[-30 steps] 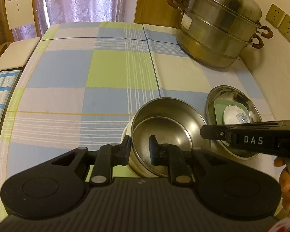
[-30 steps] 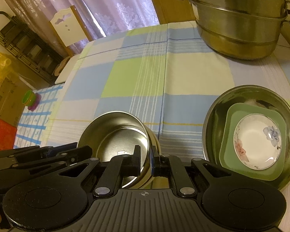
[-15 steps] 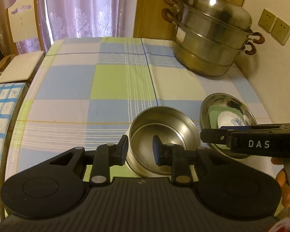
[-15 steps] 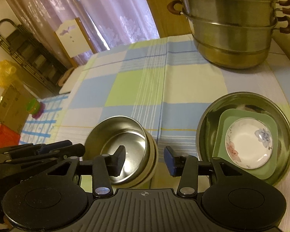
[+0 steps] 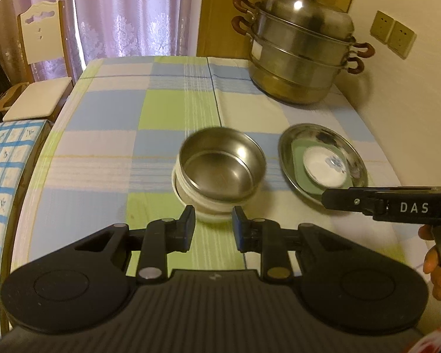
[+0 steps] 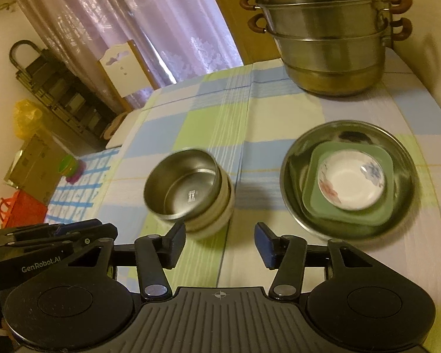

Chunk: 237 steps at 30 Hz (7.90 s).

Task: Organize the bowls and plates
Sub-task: 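Lower the steel bowl into the cream bowl and open both grippers, then withdraw both grippers away from the stacked bowls, then move both grippers to the stacked bowls and close on their rim, then lift the stacked bowls off the table with both grippers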

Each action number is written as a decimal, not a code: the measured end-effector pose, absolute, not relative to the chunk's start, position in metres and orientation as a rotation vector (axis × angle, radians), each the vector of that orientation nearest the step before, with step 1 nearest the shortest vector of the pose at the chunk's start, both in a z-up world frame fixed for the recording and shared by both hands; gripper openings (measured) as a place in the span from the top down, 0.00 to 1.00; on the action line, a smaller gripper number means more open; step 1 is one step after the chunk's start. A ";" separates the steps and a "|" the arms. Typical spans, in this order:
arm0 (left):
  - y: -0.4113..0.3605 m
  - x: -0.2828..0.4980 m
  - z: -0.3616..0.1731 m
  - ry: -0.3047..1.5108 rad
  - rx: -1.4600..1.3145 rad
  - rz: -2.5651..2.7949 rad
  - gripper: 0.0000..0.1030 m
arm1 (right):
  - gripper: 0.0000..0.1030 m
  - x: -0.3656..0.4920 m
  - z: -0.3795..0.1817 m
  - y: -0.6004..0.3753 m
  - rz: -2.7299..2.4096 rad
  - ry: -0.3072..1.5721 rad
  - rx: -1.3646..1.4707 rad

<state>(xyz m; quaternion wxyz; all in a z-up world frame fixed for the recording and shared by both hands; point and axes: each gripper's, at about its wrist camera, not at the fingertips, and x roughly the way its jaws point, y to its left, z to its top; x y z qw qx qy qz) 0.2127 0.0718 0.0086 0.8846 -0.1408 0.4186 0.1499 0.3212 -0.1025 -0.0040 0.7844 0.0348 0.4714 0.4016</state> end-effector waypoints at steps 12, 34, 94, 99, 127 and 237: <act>0.006 0.163 0.011 0.878 -0.308 0.330 0.77 | 0.41 0.271 -0.003 -0.163 0.889 1.012 0.047; -0.080 0.114 0.002 0.892 -0.329 0.358 0.77 | 0.40 0.220 -0.016 -0.239 0.911 1.025 -0.006; 0.067 0.207 -0.014 0.857 -0.274 0.461 0.77 | 0.40 0.318 -0.038 -0.134 0.863 0.995 0.049; 0.093 0.233 -0.016 0.855 -0.285 0.442 0.77 | 0.40 0.336 -0.039 -0.104 0.880 0.971 0.097; 0.152 0.302 -0.056 0.943 -0.298 0.346 0.86 | 0.97 0.373 -0.066 -0.034 0.916 0.934 0.140; 0.168 0.320 -0.099 1.098 -0.421 0.149 0.84 | 0.71 0.374 -0.083 -0.006 0.619 1.258 0.081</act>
